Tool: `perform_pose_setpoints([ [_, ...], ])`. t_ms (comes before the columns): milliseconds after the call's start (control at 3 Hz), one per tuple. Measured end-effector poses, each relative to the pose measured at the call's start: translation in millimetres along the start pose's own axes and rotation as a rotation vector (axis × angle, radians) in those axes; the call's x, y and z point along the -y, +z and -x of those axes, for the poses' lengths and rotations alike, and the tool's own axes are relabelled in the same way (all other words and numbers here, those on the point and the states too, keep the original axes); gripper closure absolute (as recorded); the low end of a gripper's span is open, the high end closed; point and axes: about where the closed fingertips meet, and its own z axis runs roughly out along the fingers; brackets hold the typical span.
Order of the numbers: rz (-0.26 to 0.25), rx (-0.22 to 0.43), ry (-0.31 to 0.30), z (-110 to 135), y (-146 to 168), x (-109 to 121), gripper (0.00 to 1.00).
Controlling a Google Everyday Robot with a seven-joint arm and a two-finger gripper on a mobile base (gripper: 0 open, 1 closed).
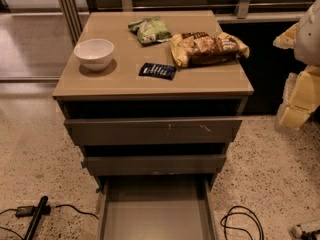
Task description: Place brown chip bag into bottom drawer
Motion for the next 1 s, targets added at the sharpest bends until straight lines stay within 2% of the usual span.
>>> perform_pose_setpoints([
  [333, 0.000, 0.000, 0.000, 0, 0, 0, 0.00],
  [667, -0.033, -0.010, -0.051, 12, -1, 7, 0.00],
  [1000, -0.060, 0.044, -0.106, 32, 5, 28, 0.00],
])
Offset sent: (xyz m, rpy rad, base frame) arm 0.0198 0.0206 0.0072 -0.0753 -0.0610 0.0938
